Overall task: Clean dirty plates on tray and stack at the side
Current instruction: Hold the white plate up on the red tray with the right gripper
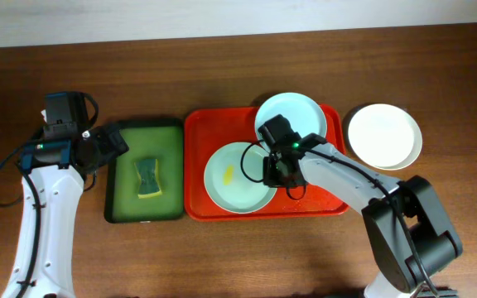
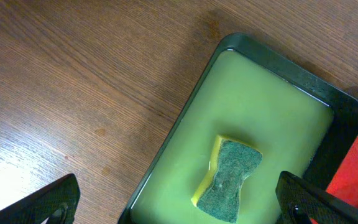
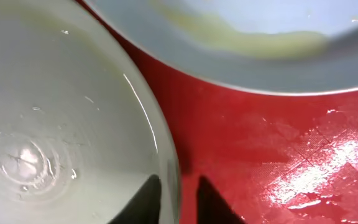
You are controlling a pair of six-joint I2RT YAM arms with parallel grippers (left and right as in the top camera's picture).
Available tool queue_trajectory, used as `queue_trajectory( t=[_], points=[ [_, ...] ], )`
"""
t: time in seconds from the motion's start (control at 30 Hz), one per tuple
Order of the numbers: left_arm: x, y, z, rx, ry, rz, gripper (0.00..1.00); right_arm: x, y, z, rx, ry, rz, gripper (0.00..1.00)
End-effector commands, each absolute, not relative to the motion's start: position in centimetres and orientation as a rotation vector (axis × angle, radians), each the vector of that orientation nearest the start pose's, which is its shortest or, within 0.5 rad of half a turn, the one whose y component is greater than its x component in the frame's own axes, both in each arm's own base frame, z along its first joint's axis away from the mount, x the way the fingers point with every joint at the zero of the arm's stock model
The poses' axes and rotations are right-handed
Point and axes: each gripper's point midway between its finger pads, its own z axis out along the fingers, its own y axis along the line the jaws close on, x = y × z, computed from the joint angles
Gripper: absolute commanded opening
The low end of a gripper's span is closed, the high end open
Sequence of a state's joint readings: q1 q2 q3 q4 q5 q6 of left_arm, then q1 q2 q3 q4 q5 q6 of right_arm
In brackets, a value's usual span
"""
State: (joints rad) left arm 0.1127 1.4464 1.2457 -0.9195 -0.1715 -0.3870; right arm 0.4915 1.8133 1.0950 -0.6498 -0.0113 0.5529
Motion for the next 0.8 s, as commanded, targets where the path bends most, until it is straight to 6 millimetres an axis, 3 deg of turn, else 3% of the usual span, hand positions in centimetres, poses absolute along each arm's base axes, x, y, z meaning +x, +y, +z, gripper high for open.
queue_trajectory(
  t=[0.0, 0.1, 0.13, 0.2, 0.3, 0.33, 0.37, 0.43, 0.5, 0.57, 0.7, 0.77],
  points=[
    [34.1, 7.0, 17.5, -0.731, 2.541, 0.135, 0.99, 31.5, 16.8, 0.7, 0.099, 2.96, 0.132, 0.29],
    [34.1, 7.0, 17.5, -0.731, 2.541, 0.135, 0.99, 31.4, 16.8, 0.7, 0.093, 2.965, 0.129, 0.3],
    [34.1, 7.0, 17.5, -0.731, 2.541, 0.135, 0.99, 31.5, 16.8, 1.0, 0.088, 2.961, 0.132, 0.35],
    [34.1, 7.0, 17.5, -0.731, 2.541, 0.135, 0.99, 32.0, 17.1, 4.3, 0.001, 2.938, 0.145, 0.45],
    [34.1, 7.0, 17.5, -0.731, 2.541, 0.135, 0.99, 32.9, 17.6, 10.2, -0.003, 2.865, 0.19, 0.5],
    [34.1, 7.0, 17.5, -0.732, 2.541, 0.136, 0.99, 33.1, 17.2, 12.3, -0.011, 2.827, 0.208, 0.56],
    [34.1, 7.0, 17.5, -0.731, 2.541, 0.135, 0.99, 33.1, 16.3, 13.1, 0.021, 2.817, 0.209, 0.61],
    [34.1, 7.0, 17.5, -0.731, 2.541, 0.135, 0.99, 33.1, 13.5, 13.1, 0.126, 2.848, 0.187, 0.69],
    [34.1, 7.0, 17.5, -0.731, 2.541, 0.135, 0.99, 33.0, 12.5, 12.8, 0.166, 2.867, 0.177, 0.69],
    [34.1, 7.0, 17.5, -0.731, 2.541, 0.135, 0.99, 32.6, 13.2, 12.6, 0.155, 2.887, 0.231, 0.69],
    [34.1, 7.0, 17.5, -0.731, 2.541, 0.135, 0.99, 31.1, 14.0, 8.6, 0.144, 2.933, 0.323, 0.69],
    [34.1, 7.0, 17.5, -0.731, 2.541, 0.135, 0.99, 31.1, 14.7, 7.5, 0.129, 2.916, 0.392, 0.69]
  ],
)
